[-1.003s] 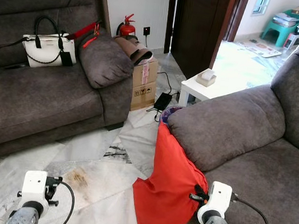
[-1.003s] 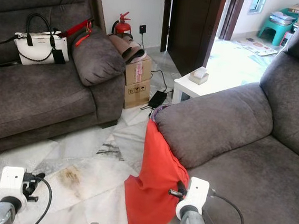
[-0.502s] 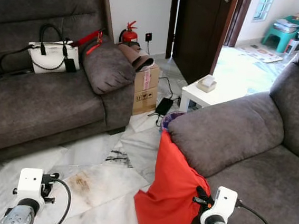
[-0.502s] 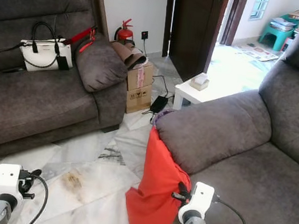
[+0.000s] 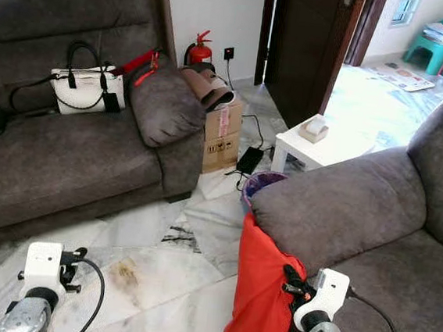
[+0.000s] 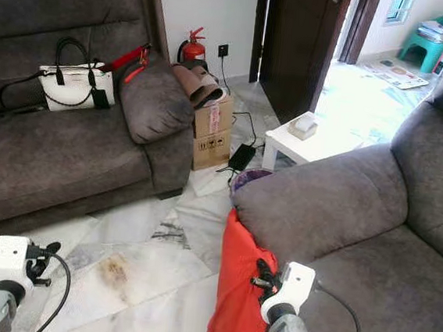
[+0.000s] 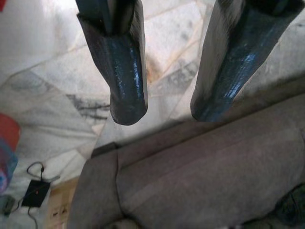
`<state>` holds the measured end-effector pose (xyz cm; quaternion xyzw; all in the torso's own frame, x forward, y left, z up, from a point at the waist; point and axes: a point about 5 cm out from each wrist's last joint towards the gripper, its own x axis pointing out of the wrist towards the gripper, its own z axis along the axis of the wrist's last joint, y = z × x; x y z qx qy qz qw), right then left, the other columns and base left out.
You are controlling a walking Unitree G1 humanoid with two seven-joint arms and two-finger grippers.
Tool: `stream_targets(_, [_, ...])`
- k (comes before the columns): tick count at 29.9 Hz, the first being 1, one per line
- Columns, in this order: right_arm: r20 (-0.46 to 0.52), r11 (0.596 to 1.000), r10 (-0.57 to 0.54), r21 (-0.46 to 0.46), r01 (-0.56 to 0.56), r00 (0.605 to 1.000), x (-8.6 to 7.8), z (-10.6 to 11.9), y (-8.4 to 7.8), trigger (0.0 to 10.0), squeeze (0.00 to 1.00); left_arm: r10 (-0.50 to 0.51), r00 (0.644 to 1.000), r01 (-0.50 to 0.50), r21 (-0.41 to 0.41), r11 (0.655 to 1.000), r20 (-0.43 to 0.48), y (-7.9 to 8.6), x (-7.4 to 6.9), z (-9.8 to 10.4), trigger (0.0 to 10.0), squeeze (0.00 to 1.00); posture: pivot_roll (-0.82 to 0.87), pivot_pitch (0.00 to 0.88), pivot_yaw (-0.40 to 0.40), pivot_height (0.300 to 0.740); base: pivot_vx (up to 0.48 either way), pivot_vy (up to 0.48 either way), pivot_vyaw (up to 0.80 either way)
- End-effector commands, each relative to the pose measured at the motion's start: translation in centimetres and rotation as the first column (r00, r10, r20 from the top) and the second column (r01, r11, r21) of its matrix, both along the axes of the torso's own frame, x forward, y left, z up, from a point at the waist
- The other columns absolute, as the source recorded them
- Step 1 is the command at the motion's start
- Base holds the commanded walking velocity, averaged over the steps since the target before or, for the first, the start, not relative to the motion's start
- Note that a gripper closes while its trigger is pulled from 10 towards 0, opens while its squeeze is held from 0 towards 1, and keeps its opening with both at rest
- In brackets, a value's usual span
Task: Move the pillow to the sofa from floor
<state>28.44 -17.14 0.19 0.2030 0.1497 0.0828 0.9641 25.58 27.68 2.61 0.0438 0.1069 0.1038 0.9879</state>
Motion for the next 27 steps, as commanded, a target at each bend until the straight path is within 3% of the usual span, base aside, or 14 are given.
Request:
stream_targets(1, [0.176, 0.998, 0.067, 0.01, -0.069, 0.982, 2.5, 3.5, 0.5, 10.0, 0.0, 0.021, 1.0, -0.021, 0.001, 1.0, 0.001, 0.8, -0.2, 0.2, 10.0, 0.0, 0.09, 0.0, 0.062, 0.74, 0.0, 0.0, 0.0])
stream_targets(7, [0.157, 0.995, 0.092, -0.041, -0.087, 0.983, 2.0, 3.1, -0.3, 10.0, 0.0, 0.003, 1.0, -0.003, -0.003, 1.0, -0.001, 0.6, 0.0, 0.3, 10.0, 0.0, 0.08, 0.0, 0.064, 0.74, 0.0, 0.0, 0.0])
stream_targets(14, [0.066, 0.994, -0.047, -0.1, 0.054, 0.997, 1.7, 2.2, -2.3, 10.0, 0.0, -0.001, 1.0, 0.0, -0.015, 1.0, -0.006, 0.2, 0.1, 0.0, 10.0, 0.0, 0.08, 0.0, 0.063, 0.74, 0.0, 0.0, 0.0])
stream_targets(27, [0.027, 0.991, -0.066, -0.114, 0.069, 0.997, 1.4, 1.6, -2.0, 10.0, 0.0, -0.011, 1.0, 0.011, -0.033, 0.999, 0.005, -0.4, 0.3, 0.0, 10.0, 0.0, 0.08, 0.0, 0.056, 0.74, 0.0, 0.0, -0.77])
